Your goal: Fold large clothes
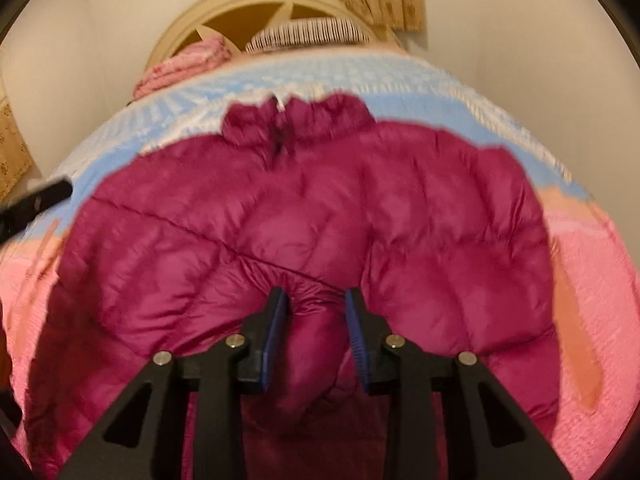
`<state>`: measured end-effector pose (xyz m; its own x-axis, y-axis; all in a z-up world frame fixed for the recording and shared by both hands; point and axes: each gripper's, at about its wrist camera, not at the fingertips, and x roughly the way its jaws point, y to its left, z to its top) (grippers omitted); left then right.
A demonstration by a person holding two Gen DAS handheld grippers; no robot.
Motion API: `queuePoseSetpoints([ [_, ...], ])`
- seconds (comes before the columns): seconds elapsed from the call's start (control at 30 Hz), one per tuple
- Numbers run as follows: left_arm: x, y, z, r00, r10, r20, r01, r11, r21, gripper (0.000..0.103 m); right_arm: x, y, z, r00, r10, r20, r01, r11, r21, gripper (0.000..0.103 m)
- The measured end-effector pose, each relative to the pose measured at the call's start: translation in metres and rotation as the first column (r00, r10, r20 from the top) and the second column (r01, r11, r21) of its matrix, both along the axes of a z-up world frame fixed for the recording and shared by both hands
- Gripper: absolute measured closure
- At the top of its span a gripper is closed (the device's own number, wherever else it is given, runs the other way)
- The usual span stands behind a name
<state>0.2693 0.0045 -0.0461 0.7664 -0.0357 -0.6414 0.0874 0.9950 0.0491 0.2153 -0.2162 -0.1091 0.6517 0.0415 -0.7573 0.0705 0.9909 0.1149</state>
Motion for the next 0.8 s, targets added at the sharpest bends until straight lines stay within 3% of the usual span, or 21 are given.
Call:
queuePoseSetpoints([
  [0.13,0.016,0.006,-0.033,0.992,0.089,-0.086,-0.091,0.996,-0.019,0.029,-0.002,-0.008,-0.006,1.000,-0.010,-0.019,0.011,0.999,0.046,0.068],
  [0.2,0.017,0.005,-0.060,0.990,0.099,-0.099,-0.099,0.995,0.009,0.028,-0.004,-0.006,-0.007,1.000,-0.004,-0.021,0.005,0.999,0.032,0.068],
  [0.33,0.027,0.016,-0.074,0.981,0.083,-0.177,-0.097,0.993,-0.071,0.025,0.000,-0.009,-0.012,1.000,0.004,-0.026,-0.003,0.999,0.044,0.068],
  [0.47,0.025,0.018,-0.073,0.982,0.082,-0.172,-0.096,0.993,-0.074,0.025,0.000,-0.006,-0.011,0.999,0.005,-0.035,-0.004,1.000,0.021,0.068],
  [0.6,0.015,0.027,-0.065,0.987,0.097,-0.132,-0.116,0.982,-0.149,0.025,0.004,-0.002,-0.001,0.997,0.014,-0.077,-0.017,0.999,-0.034,0.062],
  [0.7,0.004,0.030,-0.054,0.994,0.092,-0.056,-0.102,0.975,-0.196,0.025,0.017,-0.018,0.024,0.997,-0.027,-0.077,0.031,0.998,0.049,0.060],
  [0.77,0.003,0.029,-0.047,0.997,0.069,-0.022,-0.072,0.975,-0.212,0.025,0.038,-0.032,0.043,0.996,-0.072,-0.057,0.078,0.991,0.109,0.045],
  [0.8,0.003,0.030,-0.046,0.998,0.068,-0.014,-0.069,0.974,-0.217,0.025,0.051,-0.037,0.050,0.994,-0.093,-0.049,0.099,0.987,0.128,0.043],
])
